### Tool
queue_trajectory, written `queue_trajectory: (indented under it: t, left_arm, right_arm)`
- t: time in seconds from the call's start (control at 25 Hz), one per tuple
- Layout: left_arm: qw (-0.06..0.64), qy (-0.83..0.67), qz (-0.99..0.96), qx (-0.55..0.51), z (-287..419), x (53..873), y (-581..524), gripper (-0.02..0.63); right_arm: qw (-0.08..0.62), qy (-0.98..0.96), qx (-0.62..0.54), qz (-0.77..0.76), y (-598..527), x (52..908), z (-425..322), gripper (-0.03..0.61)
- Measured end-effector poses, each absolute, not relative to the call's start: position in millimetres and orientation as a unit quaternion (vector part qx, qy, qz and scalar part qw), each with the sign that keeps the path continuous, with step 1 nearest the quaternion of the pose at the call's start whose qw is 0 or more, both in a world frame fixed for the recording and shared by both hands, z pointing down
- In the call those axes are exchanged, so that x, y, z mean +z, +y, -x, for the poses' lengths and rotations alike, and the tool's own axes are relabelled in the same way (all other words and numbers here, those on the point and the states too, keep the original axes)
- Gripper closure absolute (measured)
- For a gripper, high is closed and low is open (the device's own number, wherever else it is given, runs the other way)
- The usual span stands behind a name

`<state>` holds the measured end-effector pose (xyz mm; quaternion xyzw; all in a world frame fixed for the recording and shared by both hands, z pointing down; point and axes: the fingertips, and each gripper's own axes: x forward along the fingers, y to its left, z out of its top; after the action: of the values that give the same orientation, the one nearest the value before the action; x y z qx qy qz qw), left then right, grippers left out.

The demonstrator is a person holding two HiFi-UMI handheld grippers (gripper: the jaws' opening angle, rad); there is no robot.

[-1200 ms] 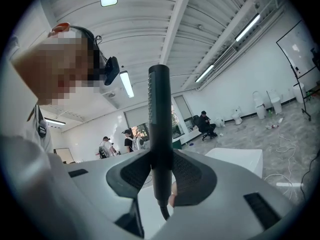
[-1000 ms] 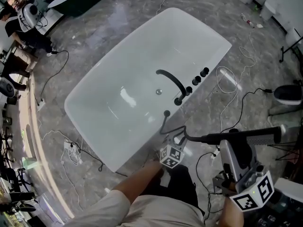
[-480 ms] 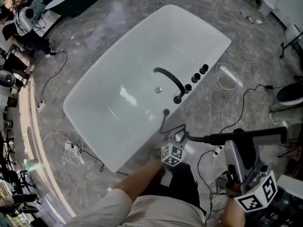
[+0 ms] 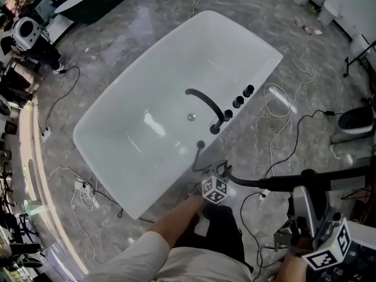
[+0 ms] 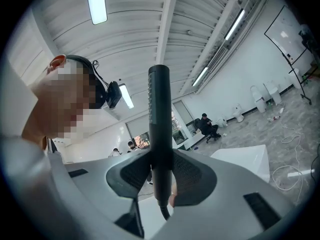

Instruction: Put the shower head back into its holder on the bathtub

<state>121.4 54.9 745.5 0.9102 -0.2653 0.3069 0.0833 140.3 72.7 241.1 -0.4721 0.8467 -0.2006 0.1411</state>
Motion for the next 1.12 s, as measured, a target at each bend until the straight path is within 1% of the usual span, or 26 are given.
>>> queue_trajectory:
  t: [0.28,0.36,0.48,0.6,0.72,0.96,1.12]
  left_arm:
    - [0.082,-0.249,-0.910,0.321,-138.9,774.9,51.6,0.520]
    - [0.085,-0.252,-0.909,0.320,-138.6,779.6,50.4,0.548]
    - [0.091,-0.251,-0.911,0.315,-133.4,779.4,52.6,0.552]
    - [0.102,-0.257,-0.908,0.315,-117.5,775.5,54.5,0.554]
    - [0.114,-0.265,-0.903,0.319,-98.5,769.6,61.9,0.554]
    - [0.139,-0.292,-0.892,0.316,-51.5,740.9,76.0,0.555]
    - [0.142,-0.320,-0.884,0.310,-19.6,708.4,82.6,0.555]
  right_arm:
    - [0.142,0.844,-0.191,0.481,79.4,237.6,-160.9,0.440]
    - [0.145,0.841,-0.190,0.486,78.7,239.6,-168.7,0.440]
    - [0.154,0.834,-0.190,0.495,71.3,241.3,-182.3,0.440]
    - [0.166,0.820,-0.195,0.513,63.5,247.8,-200.4,0.440]
    - [0.161,0.810,-0.194,0.529,55.1,253.6,-214.5,0.440]
    - [0.132,0.794,-0.199,0.559,42.2,271.0,-232.2,0.440]
    - [0.097,0.784,-0.207,0.577,35.1,290.4,-240.9,0.440]
